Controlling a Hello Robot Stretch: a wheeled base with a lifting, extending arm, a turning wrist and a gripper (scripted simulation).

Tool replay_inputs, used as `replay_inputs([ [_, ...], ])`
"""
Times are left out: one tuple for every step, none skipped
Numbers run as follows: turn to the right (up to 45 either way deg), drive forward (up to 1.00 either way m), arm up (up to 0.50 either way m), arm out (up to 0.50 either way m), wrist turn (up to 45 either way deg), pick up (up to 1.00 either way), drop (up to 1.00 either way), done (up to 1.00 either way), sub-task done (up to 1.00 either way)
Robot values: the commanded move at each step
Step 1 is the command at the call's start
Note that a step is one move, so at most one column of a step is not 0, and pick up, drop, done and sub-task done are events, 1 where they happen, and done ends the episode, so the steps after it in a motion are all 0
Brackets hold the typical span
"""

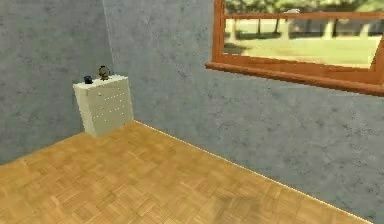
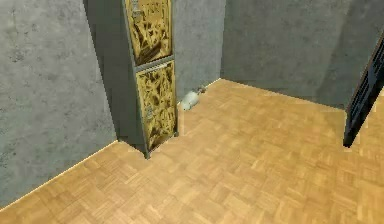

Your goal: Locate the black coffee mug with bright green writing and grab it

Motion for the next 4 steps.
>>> replay_inputs([
  [45.0, 0.00, 0.00, 0.00, 0.0, 0.00, 0.00, 0.00, 0.00],
  [6.0, 0.00, 0.00, 0.00, 0.0, 0.00, 0.00, 0.00, 0.00],
  [0.0, 0.05, 0.00, 0.00, 0.0, 0.00, 0.00, 0.00, 0.00],
  [-45.0, 0.00, 0.00, 0.00, 0.0, 0.00, 0.00, 0.00, 0.00],
])
